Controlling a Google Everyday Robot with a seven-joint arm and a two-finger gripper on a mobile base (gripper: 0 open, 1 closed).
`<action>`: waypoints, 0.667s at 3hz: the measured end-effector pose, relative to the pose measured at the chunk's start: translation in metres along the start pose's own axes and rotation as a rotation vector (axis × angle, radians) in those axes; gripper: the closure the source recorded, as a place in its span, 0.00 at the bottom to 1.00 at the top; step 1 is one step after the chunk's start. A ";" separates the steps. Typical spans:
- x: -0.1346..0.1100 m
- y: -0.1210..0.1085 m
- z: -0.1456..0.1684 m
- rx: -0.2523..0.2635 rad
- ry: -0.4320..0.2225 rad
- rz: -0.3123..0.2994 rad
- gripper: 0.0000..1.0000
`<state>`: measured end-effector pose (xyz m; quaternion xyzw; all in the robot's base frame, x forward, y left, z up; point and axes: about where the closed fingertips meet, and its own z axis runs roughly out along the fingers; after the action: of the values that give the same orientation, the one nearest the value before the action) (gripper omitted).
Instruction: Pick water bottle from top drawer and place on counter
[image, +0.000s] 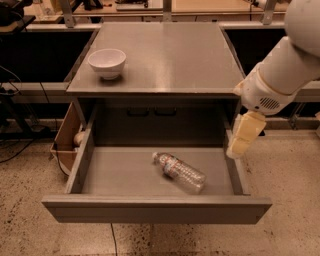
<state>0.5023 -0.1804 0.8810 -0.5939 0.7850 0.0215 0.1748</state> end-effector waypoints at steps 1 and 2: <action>-0.001 -0.005 0.066 -0.004 -0.021 0.049 0.00; -0.002 -0.003 0.106 0.001 -0.032 0.080 0.00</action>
Offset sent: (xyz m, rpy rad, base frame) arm 0.0404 0.0381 -0.1452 0.0741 0.0089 -0.1073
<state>0.5318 -0.1537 0.7824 -0.5618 0.8050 0.0376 0.1868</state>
